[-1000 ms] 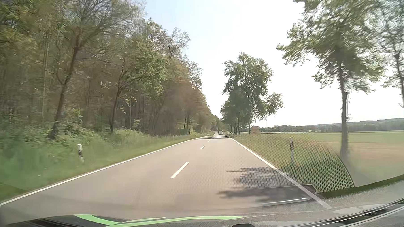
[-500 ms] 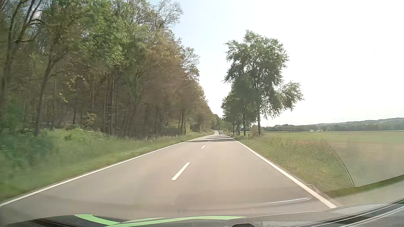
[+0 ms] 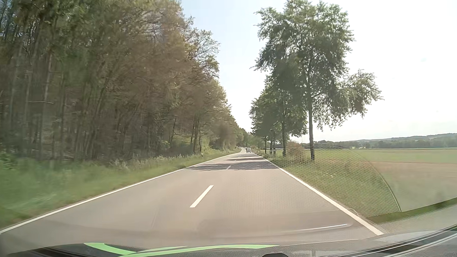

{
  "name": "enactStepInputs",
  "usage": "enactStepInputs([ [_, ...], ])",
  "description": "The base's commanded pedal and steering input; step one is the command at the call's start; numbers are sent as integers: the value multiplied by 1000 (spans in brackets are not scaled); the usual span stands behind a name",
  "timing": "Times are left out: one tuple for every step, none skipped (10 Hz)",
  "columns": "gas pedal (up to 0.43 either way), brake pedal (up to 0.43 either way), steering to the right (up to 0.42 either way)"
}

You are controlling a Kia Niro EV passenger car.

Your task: Follow the waypoints while adhering to traffic rules and regulations

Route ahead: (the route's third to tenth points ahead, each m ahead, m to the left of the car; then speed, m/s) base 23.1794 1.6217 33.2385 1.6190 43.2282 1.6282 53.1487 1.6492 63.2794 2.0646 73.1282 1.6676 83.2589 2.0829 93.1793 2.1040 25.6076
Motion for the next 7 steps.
enactStepInputs([
  [209, 0, 0],
  [220, 0, 0],
  [220, 0, 0],
  [220, 0, 0],
  [220, 0, 0],
  [220, 0, -1],
  [220, 0, -2],
])
